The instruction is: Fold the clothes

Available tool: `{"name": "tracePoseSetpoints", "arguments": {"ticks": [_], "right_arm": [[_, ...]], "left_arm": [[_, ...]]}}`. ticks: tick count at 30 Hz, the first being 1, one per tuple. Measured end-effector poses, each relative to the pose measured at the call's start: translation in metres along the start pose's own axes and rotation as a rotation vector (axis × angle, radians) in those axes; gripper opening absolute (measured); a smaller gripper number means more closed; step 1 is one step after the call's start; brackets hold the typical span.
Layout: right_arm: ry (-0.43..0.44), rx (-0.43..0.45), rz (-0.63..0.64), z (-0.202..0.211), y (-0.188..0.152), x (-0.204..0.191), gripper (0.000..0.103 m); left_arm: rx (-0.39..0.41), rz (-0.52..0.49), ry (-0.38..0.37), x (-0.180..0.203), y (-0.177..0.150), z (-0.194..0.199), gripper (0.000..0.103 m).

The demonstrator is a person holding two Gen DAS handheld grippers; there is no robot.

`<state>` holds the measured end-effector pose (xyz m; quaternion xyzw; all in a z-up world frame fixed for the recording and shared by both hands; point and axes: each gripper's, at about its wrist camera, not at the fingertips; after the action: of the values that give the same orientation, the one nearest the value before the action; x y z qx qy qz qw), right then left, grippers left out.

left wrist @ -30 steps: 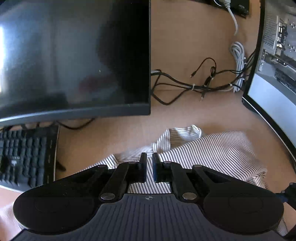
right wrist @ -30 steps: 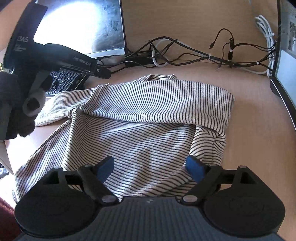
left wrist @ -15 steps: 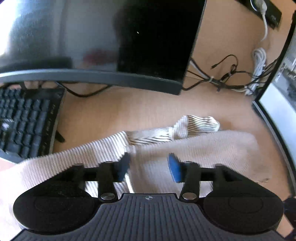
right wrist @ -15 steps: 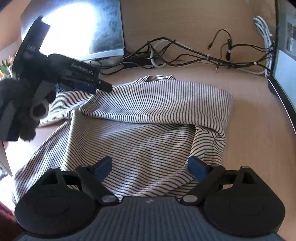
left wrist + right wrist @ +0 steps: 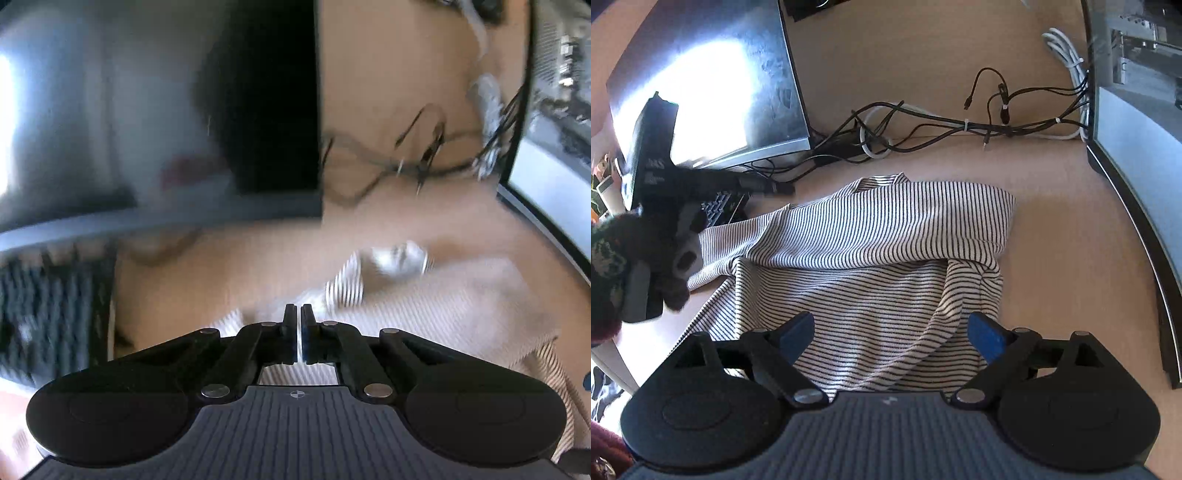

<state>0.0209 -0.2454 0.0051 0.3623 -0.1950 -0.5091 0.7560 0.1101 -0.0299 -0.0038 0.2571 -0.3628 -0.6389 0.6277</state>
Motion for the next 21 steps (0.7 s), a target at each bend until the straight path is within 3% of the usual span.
{"name": "tracePoseSetpoints", "arguments": {"ticks": [3, 5, 7, 8, 12, 14, 16, 21], "right_arm": [[-0.001, -0.003, -0.005, 0.001, -0.002, -0.001, 0.091], [0.003, 0.007, -0.009, 0.004, -0.002, -0.003, 0.092], [0.007, 0.014, -0.011, 0.006, -0.003, -0.004, 0.092], [0.006, 0.016, -0.013, 0.006, -0.003, -0.005, 0.093], [-0.001, 0.026, -0.016, 0.01, -0.002, -0.006, 0.093], [-0.004, 0.031, -0.015, 0.011, -0.001, -0.006, 0.095], [-0.004, 0.032, -0.014, 0.012, -0.001, -0.007, 0.096], [-0.002, 0.023, -0.036, 0.01, -0.005, -0.007, 0.096]], "left_arm": [[0.025, -0.021, -0.029, -0.001, 0.009, 0.009, 0.005], [-0.054, 0.048, -0.029, -0.011, 0.008, 0.005, 0.013], [-0.14, 0.126, -0.019, -0.021, 0.003, -0.001, 0.049], [-0.175, 0.15, -0.012, -0.024, -0.002, -0.005, 0.054], [-0.238, 0.159, 0.024, -0.022, -0.021, -0.02, 0.053], [-0.22, 0.15, 0.037, -0.023, -0.022, -0.021, 0.044], [-0.197, 0.148, 0.047, -0.025, -0.02, -0.022, 0.017], [-0.109, 0.078, 0.039, -0.022, -0.014, -0.01, 0.01]]}}
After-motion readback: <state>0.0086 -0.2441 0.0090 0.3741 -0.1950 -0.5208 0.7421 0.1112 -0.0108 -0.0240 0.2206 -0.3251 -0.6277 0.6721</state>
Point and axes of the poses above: each gripper's, at about its wrist camera, not at the fingertips, and z roughly against the way its jaws point, x to its right, y to its top, and after that the axes turned 13 degrees about z, right-handed
